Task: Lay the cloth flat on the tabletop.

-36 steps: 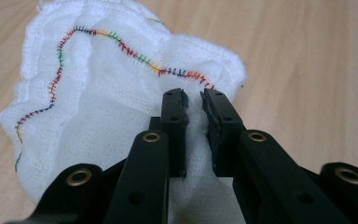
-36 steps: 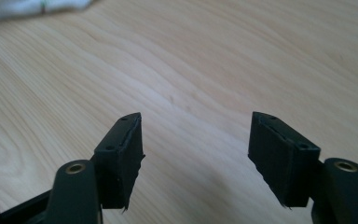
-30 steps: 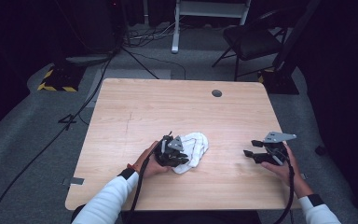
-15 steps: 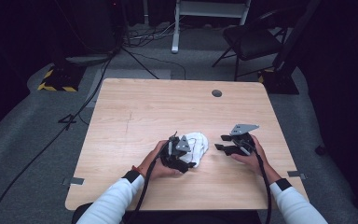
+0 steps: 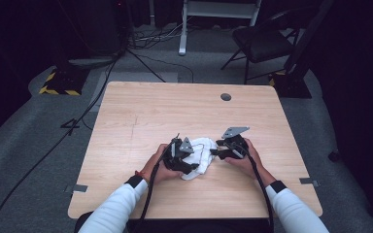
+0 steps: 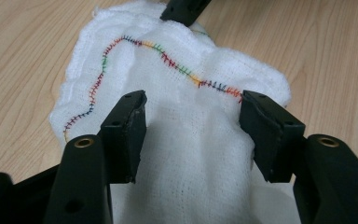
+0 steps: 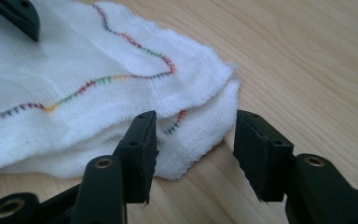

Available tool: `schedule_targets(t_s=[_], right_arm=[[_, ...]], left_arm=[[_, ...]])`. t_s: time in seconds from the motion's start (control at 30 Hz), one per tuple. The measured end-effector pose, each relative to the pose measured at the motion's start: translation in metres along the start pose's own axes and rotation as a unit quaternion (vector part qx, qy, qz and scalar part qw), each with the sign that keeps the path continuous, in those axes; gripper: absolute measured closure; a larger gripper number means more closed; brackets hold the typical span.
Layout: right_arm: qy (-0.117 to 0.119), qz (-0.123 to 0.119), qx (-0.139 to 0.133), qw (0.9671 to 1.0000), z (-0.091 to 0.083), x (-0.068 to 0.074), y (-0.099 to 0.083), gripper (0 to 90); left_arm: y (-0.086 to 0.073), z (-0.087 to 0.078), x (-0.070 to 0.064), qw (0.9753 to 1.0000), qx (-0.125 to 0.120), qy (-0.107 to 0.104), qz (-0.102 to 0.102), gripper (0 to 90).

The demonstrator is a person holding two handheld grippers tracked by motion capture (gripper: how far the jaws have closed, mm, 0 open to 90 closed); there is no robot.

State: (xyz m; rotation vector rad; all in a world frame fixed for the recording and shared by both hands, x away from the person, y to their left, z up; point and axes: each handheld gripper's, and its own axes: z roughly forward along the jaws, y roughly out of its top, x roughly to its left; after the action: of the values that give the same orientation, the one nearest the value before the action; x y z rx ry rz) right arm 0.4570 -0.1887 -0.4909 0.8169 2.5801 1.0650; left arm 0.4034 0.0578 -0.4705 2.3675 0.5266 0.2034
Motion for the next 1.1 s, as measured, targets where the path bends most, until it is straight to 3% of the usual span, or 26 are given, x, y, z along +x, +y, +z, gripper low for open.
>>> schedule_targets(t_s=[0.2, 0.27, 0.37, 0.5, 0.73, 1.1], right_arm=[[0.016, 0.015, -0.002, 0.9998, 0.002, -0.002, -0.003, 58.6], [0.023, 0.013, -0.001, 0.9996, 0.001, -0.001, -0.002, 62.9], [0.037, 0.006, -0.001, 0.9993, 0.001, 0.001, -0.003, 79.1], [0.037, -0.005, -0.002, 0.9993, 0.000, 0.004, -0.003, 84.9], [0.024, -0.007, -0.012, 0.9996, -0.013, 0.001, -0.005, 87.3], [0.003, -0.002, -0.018, 0.9998, -0.030, -0.009, -0.011, 87.5]], left_arm=[[-0.001, 0.001, 0.001, 0.9998, 0.011, 0.000, 0.014, 50.4], [-0.001, 0.002, 0.001, 0.9998, 0.013, -0.001, 0.015, 52.4], [-0.002, 0.001, 0.002, 0.9995, 0.013, 0.000, 0.028, 59.9], [-0.002, -0.003, 0.003, 0.9994, 0.007, 0.002, 0.033, 66.2], [-0.004, -0.016, 0.008, 0.9987, -0.028, 0.029, 0.031, 74.4], [-0.011, -0.035, 0.023, 0.9987, -0.035, 0.036, 0.010, 78.0]])
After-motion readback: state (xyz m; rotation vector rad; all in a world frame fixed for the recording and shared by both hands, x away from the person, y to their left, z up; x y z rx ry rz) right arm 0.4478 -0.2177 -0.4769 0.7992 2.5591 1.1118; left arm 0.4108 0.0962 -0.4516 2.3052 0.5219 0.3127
